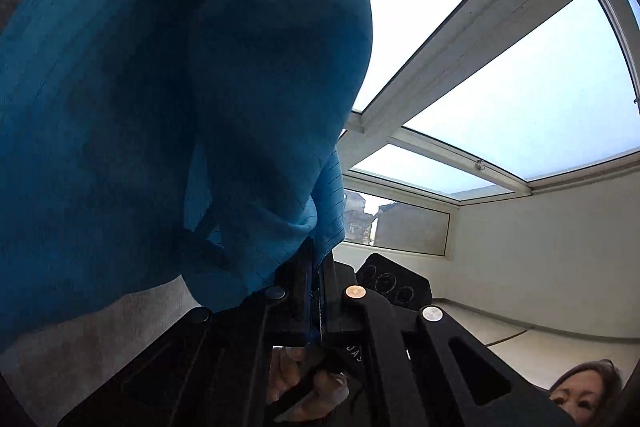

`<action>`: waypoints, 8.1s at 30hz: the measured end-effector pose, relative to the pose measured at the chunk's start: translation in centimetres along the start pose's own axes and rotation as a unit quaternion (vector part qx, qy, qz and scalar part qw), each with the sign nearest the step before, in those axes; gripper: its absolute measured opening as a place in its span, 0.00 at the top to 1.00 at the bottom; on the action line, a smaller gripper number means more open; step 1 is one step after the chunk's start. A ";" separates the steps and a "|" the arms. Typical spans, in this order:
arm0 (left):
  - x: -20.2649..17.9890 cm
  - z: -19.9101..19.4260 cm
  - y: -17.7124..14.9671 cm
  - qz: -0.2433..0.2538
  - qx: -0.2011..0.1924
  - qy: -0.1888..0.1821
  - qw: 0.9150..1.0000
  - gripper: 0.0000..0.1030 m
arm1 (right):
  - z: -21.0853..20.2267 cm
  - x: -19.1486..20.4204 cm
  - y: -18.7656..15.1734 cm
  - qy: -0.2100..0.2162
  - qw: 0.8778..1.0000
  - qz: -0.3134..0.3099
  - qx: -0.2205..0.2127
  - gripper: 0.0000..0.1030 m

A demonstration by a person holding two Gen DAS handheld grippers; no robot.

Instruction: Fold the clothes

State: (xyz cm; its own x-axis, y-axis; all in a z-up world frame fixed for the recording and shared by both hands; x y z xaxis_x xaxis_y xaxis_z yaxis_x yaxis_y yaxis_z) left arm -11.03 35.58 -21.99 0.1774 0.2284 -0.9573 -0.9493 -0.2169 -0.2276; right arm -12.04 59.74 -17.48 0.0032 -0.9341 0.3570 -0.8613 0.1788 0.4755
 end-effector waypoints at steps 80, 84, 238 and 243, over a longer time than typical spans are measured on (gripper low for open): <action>-2.3 2.8 8.5 0.205 0.031 0.371 0.905 0.99 | 12.0 1.9 8.3 -0.069 0.912 -0.377 0.146 0.82; -1.5 1.5 7.5 0.202 0.038 0.368 0.907 0.99 | 12.9 1.6 7.6 -0.037 0.902 -0.373 0.214 0.95; -9.5 1.1 1.1 0.351 0.215 0.513 0.754 0.89 | 0.8 -7.2 -0.7 -0.004 0.999 0.024 0.040 0.52; -9.0 0.8 0.2 0.359 0.222 0.516 0.745 0.88 | -1.5 -6.5 -1.7 -0.018 0.999 0.031 0.017 0.52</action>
State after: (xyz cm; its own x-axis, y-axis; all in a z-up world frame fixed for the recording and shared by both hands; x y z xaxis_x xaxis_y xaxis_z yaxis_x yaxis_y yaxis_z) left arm -13.07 34.22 -13.26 -0.5304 -0.6967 -0.4830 -0.8472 0.4564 0.2720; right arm -9.88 65.96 -19.40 -0.0682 -0.9326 0.3543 -0.8762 0.2258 0.4257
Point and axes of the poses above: each gripper's, at about its wrist camera, not at the fingertips, and z roughly the way its jaws point, x to its left, y to its top, the point moved 8 cm from there along z, roughly the way its jaws point, and after that the axes turned 1 degree about z, right-handed, at the moved point
